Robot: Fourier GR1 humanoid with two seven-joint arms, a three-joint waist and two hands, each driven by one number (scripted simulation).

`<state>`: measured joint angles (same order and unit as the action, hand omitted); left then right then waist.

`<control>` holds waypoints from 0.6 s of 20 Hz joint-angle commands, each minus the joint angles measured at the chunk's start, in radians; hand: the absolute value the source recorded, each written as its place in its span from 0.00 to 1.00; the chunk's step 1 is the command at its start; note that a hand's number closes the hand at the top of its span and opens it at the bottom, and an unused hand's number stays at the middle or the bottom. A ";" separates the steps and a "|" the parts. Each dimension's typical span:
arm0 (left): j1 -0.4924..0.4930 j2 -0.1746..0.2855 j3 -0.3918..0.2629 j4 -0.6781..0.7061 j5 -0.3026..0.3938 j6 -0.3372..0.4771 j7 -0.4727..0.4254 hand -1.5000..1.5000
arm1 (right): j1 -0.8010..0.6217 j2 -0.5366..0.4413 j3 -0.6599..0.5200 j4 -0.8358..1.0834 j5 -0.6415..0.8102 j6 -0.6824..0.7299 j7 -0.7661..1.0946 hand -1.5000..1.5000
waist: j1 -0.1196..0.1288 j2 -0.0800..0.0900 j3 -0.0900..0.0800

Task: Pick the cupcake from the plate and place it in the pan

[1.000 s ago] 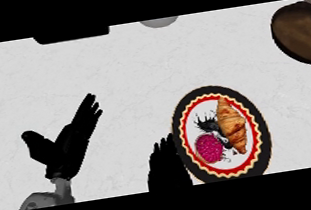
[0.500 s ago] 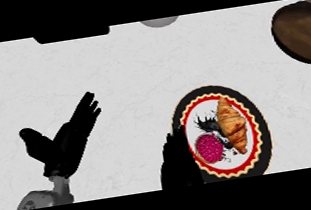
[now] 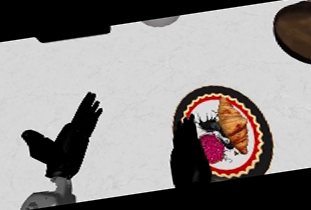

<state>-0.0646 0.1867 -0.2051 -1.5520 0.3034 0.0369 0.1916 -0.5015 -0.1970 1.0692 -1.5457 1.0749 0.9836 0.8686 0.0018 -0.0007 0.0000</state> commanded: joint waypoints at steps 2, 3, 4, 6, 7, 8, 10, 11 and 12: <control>-0.031 -0.031 0.014 0.048 -0.026 -0.011 -0.020 0.50 | -0.056 -0.024 -0.049 0.031 0.050 -0.057 -0.113 1.00 | 0.002 0.001 0.000; -0.008 -0.038 0.008 0.077 -0.026 -0.040 -0.065 0.50 | -0.055 -0.027 -0.022 0.084 0.070 -0.108 -0.139 1.00 | 0.003 0.002 0.000; -0.042 -0.015 0.024 0.046 -0.015 -0.023 0.008 0.50 | -0.058 -0.078 0.059 0.095 0.092 -0.169 -0.176 1.00 | 0.006 0.003 0.000; 0.061 -0.039 -0.016 -0.061 -0.026 -0.005 -0.009 0.50 | -0.069 -0.103 0.062 0.037 0.106 -0.144 -0.204 1.00 | 0.010 0.000 0.000; -0.027 -0.035 0.015 0.020 -0.015 -0.023 0.012 0.50 | -0.062 -0.064 0.096 0.093 0.141 -0.179 -0.203 1.00 | 0.005 0.002 0.000; 0.019 -0.008 0.017 -0.027 -0.025 -0.025 0.022 0.50 | -0.071 -0.143 0.053 0.013 0.132 -0.180 -0.250 1.00 | 0.004 0.000 0.000; 0.004 -0.048 0.011 0.032 -0.042 -0.024 -0.026 0.50 | -0.073 -0.087 0.088 0.102 0.181 -0.216 -0.267 1.00 | 0.004 0.001 0.000; 0.004 0.023 0.063 0.000 0.020 -0.076 0.015 0.50 | -0.023 -0.244 0.021 -0.055 0.119 -0.296 -0.301 1.00 | -0.004 0.000 0.001; -0.013 0.020 0.068 0.025 0.000 -0.059 -0.010 0.50 | 0.030 -0.302 -0.036 -0.100 0.065 -0.381 -0.335 1.00 | -0.026 0.001 0.002</control>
<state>-0.0691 0.1782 -0.1694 -1.5377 0.2949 -0.0033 0.1892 -0.5449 -0.3485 1.0975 -1.5376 1.1849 0.7727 0.6221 -0.0014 -0.0001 0.0005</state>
